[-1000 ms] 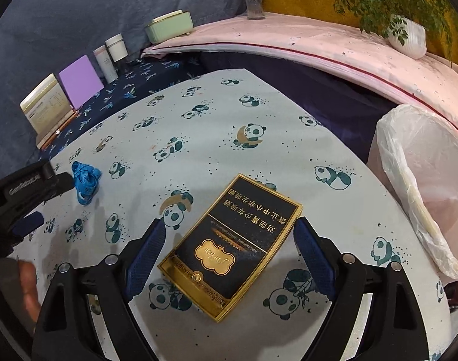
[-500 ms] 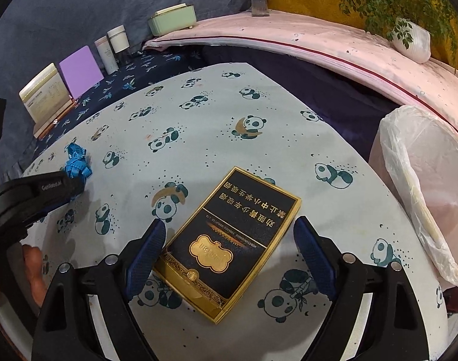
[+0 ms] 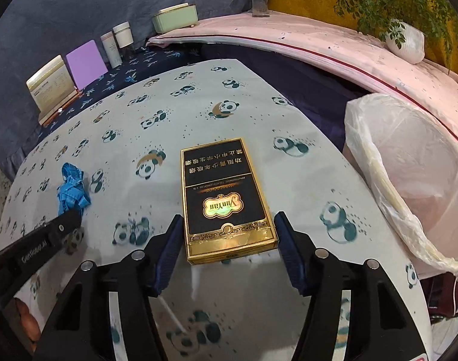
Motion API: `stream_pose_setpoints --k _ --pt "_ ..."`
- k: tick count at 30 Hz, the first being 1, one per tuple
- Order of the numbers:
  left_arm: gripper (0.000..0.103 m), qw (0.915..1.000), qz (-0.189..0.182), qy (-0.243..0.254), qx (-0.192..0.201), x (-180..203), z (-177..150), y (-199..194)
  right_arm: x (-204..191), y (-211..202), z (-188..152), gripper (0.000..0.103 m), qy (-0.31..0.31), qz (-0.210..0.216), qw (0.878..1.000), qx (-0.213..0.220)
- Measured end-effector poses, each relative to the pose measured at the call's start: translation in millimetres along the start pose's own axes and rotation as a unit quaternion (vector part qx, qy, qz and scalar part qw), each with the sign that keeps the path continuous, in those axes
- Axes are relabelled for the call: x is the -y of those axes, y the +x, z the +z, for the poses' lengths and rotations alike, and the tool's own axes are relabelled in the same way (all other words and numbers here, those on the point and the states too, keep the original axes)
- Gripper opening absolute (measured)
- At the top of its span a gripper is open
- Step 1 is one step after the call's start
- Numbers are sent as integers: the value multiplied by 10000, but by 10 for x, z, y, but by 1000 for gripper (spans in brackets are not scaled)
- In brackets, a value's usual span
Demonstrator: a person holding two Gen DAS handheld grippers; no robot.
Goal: Collect trash
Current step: 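Grasp the black-and-gold box with the right tool while the left tool grasps the blue tape measure, then carry the tape measure and box over the trash bin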
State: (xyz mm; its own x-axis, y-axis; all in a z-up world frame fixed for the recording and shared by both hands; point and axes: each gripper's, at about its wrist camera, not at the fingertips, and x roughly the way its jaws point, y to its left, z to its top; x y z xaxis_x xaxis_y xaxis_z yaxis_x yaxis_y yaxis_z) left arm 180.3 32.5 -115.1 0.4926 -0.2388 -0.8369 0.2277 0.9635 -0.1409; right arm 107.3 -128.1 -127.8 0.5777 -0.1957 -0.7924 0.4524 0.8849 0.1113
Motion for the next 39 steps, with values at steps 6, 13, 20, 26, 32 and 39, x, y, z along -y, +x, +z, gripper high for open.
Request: stream_pose_setpoints --k 6,13,20,26,32,39 --pt "23 9998 -103 166 -107 163 -300 -159 172 -175 -180 58 -41 180 9998 9" --pt "23 9989 -242 331 -223 361 -547 -305 362 -353 -326 58 60 262 9996 5" --pt "22 9979 -379 456 -260 534 -693 -439 540 -511 -397 58 217 312 9993 57" --pt "21 9968 -462 611 -211 698 -743 -542 646 -663 -419 58 293 379 9987 184" --pt "20 9955 -569 749 -153 853 -752 -628 775 -787 -387 57 406 437 9978 306" --pt "20 9937 -675 888 -96 1031 -746 -723 931 -944 -327 57 547 496 9960 496"
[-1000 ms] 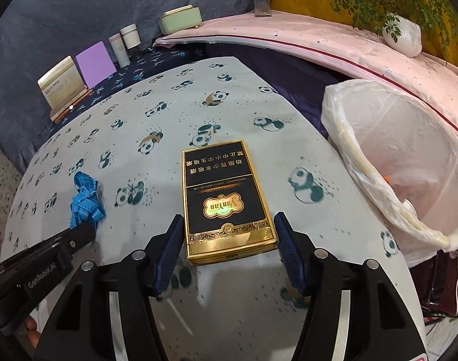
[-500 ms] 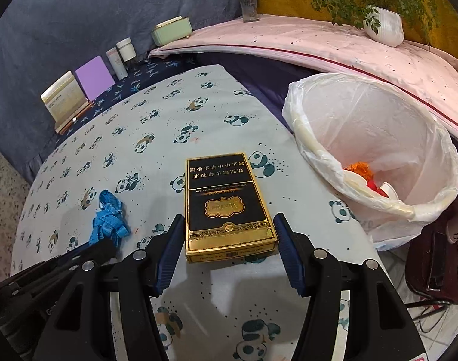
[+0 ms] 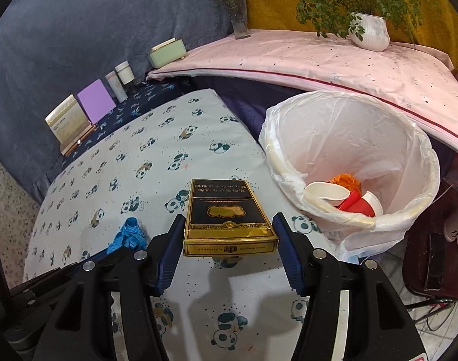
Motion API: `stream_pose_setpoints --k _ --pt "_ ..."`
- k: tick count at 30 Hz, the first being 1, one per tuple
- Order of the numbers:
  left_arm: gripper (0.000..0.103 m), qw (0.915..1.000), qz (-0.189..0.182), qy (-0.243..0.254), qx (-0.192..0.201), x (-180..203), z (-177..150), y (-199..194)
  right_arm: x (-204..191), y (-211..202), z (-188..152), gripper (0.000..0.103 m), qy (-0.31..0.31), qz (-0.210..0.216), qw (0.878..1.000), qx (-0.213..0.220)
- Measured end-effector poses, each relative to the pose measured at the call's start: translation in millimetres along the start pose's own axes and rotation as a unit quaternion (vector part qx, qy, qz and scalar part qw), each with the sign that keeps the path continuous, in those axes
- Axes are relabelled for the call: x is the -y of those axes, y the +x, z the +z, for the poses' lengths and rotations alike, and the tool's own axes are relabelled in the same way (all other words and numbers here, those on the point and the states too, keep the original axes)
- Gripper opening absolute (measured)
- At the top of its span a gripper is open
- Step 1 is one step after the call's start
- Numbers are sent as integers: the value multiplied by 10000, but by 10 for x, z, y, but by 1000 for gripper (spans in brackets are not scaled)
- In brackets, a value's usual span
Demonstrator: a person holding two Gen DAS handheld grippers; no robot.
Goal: Collect trash
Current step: 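Carry the tape measure and box over the trash bin, then open the left tool to drop the tape measure while the right tool drops the box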
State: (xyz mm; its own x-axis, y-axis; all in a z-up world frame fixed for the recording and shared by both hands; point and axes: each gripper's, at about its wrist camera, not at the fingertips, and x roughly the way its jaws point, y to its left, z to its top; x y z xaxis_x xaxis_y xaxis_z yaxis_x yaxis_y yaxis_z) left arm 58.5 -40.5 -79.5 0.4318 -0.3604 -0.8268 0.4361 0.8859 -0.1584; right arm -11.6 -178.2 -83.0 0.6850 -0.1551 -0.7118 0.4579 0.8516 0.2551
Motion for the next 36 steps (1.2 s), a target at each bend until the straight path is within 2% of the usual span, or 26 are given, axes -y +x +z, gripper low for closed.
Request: stream_pose_setpoints --k 15,36 --pt "20 9984 -258 467 202 496 139 -144 328 -328 189 57 312 -13 9986 437" --pt "20 9843 -1074 1378 239 1677 452 -16 1425 -773 447 57 1035 -783 9855 1091"
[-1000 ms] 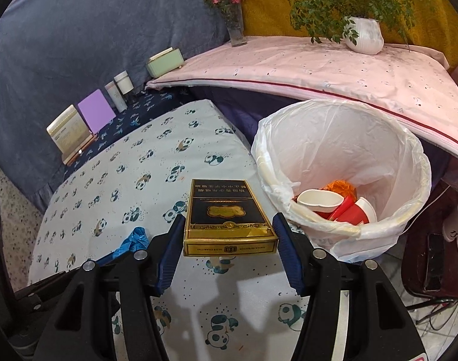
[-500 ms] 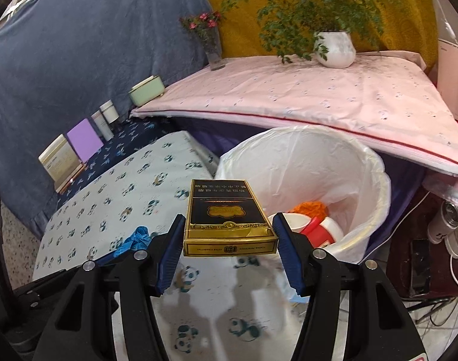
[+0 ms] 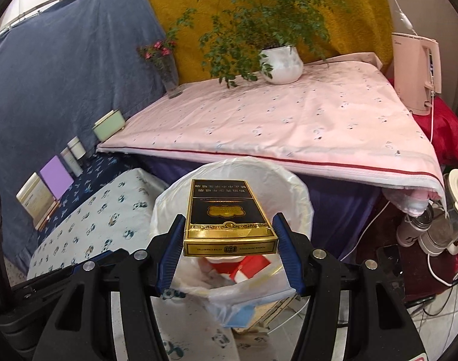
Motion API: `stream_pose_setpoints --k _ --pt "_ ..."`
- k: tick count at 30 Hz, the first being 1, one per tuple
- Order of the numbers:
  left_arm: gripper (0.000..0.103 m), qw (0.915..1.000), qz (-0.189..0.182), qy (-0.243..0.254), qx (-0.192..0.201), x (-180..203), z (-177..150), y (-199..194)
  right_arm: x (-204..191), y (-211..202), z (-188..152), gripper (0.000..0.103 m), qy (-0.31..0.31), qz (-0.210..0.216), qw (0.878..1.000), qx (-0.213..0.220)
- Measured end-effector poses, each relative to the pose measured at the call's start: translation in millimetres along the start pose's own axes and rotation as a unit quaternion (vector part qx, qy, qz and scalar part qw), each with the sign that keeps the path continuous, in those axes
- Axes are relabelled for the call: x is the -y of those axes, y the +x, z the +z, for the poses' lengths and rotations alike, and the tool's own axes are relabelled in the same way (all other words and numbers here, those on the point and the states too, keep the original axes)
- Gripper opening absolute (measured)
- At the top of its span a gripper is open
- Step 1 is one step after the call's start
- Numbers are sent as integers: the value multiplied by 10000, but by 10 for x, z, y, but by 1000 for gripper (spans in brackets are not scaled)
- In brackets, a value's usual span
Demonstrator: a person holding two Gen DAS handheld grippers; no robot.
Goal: Collect trash
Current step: 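Open the left tool to drop the tape measure while the right tool drops the box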
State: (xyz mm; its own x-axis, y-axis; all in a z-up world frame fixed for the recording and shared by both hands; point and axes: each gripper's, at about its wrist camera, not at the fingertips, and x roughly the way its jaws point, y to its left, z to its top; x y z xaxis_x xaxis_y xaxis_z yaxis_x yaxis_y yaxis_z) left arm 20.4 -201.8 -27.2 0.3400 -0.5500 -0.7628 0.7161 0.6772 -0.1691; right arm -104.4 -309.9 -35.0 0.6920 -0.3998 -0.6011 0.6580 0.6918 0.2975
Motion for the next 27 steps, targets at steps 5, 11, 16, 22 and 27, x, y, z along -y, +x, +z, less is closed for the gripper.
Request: stream_pose_setpoints --k 5,11,16,22,27 --pt "20 9999 -85 138 13 149 125 157 135 30 76 57 102 -75 9999 40" --pt "20 9999 103 103 -39 89 156 289 197 117 115 57 127 -104 9999 11" --pt "20 9995 265 -130 -137 -124 62 325 181 217 84 57 77 -63 9999 -106" --pt "20 9983 487 -245 -201 -292 -10 329 47 344 93 57 -70 16 9998 -175" --pt "21 9975 615 -282 -218 -364 -38 339 -100 462 120 57 -215 87 9995 -213"
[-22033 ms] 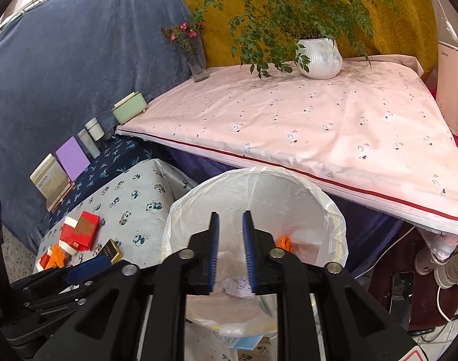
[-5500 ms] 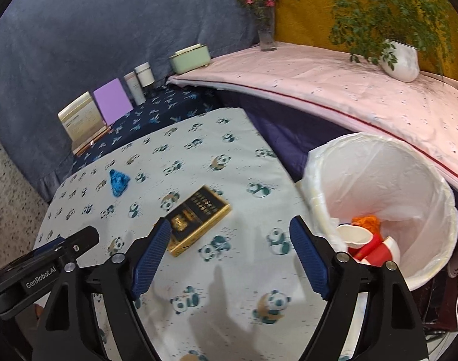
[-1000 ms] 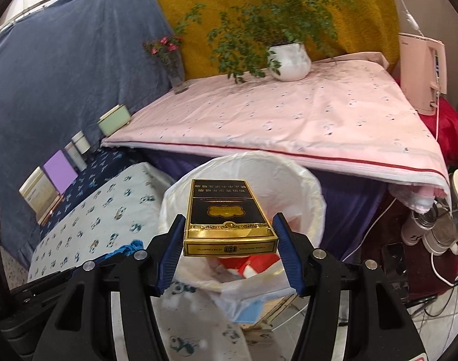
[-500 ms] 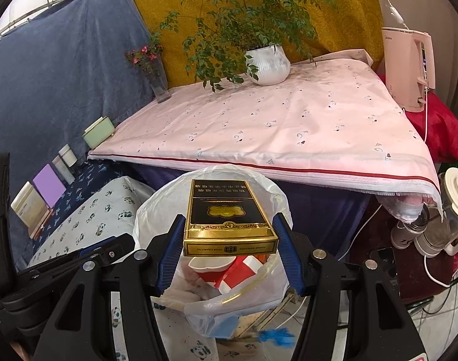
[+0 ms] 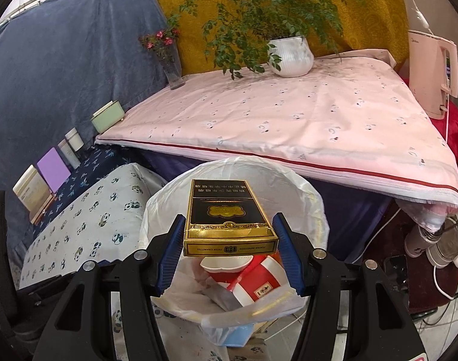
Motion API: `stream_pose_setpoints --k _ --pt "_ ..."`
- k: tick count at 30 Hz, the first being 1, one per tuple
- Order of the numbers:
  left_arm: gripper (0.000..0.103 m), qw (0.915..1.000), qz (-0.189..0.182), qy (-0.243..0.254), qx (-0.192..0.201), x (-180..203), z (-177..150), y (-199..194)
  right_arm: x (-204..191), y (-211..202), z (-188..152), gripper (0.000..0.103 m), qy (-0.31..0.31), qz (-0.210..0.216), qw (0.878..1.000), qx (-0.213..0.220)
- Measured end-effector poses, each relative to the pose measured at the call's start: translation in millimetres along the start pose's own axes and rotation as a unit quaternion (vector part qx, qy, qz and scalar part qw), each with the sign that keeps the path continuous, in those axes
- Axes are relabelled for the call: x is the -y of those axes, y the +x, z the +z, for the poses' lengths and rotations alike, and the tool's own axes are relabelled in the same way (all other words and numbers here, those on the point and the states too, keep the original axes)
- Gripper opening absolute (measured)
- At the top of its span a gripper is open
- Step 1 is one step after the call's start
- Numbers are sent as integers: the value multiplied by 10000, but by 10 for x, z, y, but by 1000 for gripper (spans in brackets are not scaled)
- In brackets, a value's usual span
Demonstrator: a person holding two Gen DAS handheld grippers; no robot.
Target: Collect trash
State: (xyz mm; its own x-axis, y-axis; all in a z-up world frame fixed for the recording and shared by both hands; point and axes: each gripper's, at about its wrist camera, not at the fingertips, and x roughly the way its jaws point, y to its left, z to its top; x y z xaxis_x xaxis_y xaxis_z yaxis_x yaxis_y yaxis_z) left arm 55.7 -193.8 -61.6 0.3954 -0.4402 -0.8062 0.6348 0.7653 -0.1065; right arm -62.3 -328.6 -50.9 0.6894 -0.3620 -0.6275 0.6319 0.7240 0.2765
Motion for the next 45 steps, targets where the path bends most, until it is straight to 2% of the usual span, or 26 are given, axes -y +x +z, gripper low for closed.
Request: stream_pose_setpoints --k 20,30,33,35,43,45 --pt "34 9998 161 -144 52 -151 38 49 -279 341 160 56 -337 49 9993 -127" --pt "59 9992 286 -243 153 -217 46 -19 -356 341 236 60 -355 62 9993 -107" --pt "61 9990 332 -233 171 -218 51 -41 -375 304 245 66 -417 63 9991 -106" --pt "68 9989 361 -246 191 -220 46 -63 -388 258 251 68 -502 23 9987 -69" --pt "73 9984 425 -192 324 -178 -16 -241 -426 85 259 73 -665 -26 9977 -80" --pt "78 9982 440 -222 343 -191 -45 -303 -438 29 242 75 -666 -60 9977 -76"
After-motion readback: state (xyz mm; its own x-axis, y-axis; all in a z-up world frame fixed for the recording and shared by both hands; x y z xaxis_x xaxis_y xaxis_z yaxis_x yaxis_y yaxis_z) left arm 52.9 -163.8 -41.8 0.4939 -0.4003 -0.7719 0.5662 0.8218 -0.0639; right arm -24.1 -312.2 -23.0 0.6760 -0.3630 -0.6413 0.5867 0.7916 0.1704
